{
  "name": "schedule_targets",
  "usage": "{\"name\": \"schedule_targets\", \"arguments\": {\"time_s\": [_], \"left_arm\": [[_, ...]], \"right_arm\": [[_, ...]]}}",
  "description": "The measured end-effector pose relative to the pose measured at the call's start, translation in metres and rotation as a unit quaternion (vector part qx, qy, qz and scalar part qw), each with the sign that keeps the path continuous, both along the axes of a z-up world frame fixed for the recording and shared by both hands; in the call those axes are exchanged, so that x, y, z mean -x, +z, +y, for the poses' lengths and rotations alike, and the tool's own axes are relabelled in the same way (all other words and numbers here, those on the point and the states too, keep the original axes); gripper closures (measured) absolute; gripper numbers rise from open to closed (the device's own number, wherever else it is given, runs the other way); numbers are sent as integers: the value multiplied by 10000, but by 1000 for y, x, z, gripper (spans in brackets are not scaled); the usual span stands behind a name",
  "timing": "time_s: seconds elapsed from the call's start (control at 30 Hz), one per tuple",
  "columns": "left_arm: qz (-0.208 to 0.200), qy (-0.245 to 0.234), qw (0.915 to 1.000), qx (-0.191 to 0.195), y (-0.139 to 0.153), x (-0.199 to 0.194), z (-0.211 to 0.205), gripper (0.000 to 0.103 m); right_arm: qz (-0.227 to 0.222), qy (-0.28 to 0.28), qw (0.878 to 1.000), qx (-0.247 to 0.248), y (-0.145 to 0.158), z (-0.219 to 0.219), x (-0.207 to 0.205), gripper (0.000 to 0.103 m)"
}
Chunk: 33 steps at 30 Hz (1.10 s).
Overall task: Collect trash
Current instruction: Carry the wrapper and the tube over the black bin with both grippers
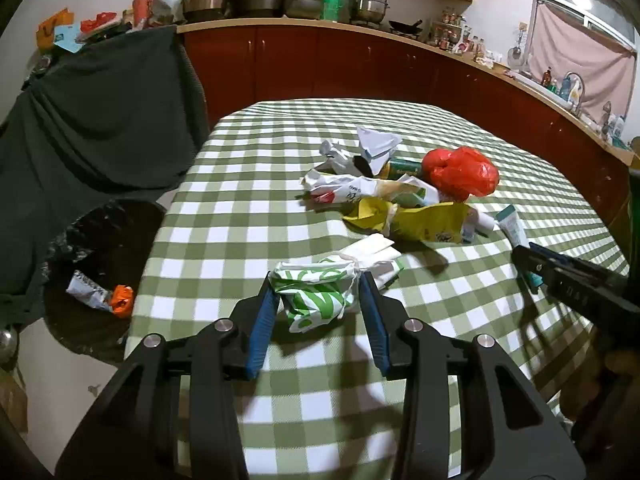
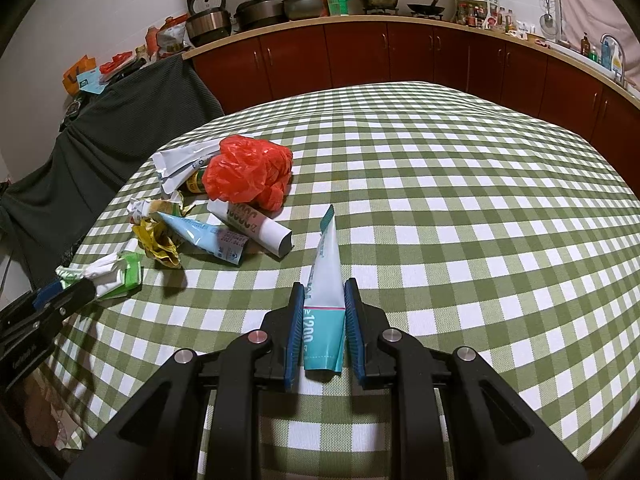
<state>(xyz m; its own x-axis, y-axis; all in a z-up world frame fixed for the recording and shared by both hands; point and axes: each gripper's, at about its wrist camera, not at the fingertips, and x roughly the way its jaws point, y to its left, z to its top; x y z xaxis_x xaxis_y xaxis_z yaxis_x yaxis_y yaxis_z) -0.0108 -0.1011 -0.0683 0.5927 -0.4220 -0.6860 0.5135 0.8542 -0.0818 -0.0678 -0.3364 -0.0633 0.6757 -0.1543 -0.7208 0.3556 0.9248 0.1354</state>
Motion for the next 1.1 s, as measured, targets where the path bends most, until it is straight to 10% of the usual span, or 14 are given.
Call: {"name": "schedule_targets", "arguments": {"time_s": [0.1, 0.17, 0.4, 0.67, 1.1], "left_arm": [[-100, 109, 9999, -18, 1, 4, 3, 60], [-187, 187, 9996, -44, 2, 3, 3, 37], [-364, -51, 9991, -209, 4, -7, -8, 25], [-254, -443, 9983, -284, -1, 0, -14, 76], [-352, 227, 9989, -203, 10, 3, -2, 76]], "right_arm": [[2, -2, 10000, 3, 0, 0, 0, 81], [0, 2, 10000, -9, 0, 0, 0, 81], [-6, 18, 10000, -10, 0, 1, -1, 81], [-10, 16, 10000, -6, 0, 1, 0, 81], [-77, 29, 10000, 42, 5, 5, -1, 81]]}}
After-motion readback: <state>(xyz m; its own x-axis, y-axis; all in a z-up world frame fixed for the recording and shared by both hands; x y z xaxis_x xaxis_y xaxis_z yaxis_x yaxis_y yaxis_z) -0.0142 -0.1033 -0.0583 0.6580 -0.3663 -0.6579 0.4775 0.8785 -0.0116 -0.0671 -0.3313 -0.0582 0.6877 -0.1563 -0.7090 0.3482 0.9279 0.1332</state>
